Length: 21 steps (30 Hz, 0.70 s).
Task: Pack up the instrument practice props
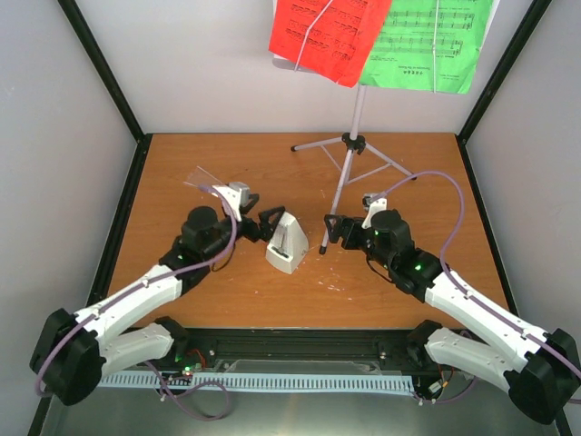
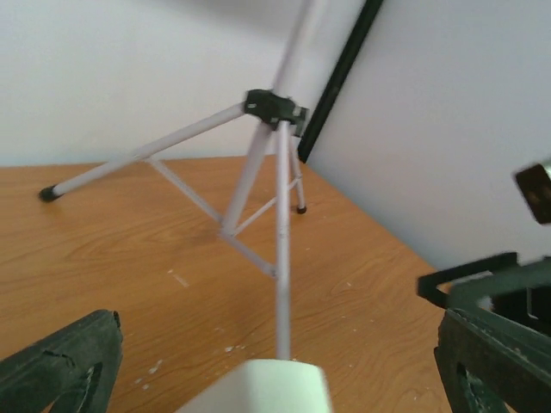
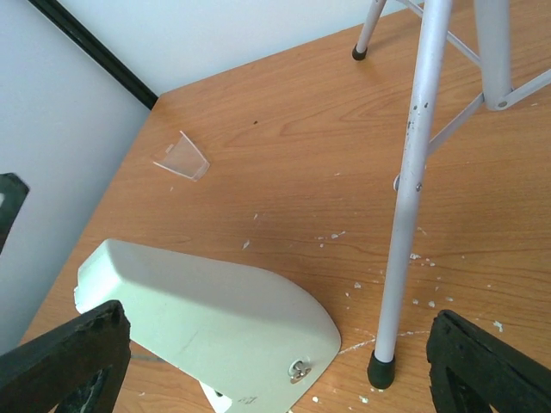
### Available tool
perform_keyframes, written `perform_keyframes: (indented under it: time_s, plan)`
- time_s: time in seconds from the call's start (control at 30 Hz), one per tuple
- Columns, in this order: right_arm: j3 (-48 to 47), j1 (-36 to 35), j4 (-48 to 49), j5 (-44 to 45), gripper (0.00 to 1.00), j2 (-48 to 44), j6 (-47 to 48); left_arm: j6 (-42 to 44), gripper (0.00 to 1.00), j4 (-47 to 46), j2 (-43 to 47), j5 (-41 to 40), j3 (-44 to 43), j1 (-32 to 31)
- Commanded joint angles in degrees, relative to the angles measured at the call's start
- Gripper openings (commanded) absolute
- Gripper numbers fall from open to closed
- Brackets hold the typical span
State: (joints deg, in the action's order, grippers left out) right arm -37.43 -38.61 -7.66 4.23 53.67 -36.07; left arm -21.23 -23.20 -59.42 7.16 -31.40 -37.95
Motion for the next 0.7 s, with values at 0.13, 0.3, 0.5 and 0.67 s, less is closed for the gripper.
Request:
perform_keyframes:
  time_s: [0.13, 0.3, 0.5, 0.67]
  plan:
    - [0.85, -0.15, 0.80, -0.03, 0.94, -0.78, -0.28, -17.01, 0.99, 9.70, -5.10, 23.20, 2.38, 21.58]
    - [2.35, -0.15, 0.54, -0.13, 0.94, -2.60, -0.93, -14.86, 0.99, 11.30, -15.98, 27.26, 2.14, 24.24]
    - [2.37, -0.15, -0.36, -0.28, 0.97, -1.65, -0.35, -10.77, 1.00, 11.12, -23.23, 25.36, 2.24, 24.15]
    - [2.37, -0.15, 1.33, -1.04, 0.97, -0.54, 0.67, -7.69, 0.99, 13.85, -27.19, 24.37, 0.50, 22.92]
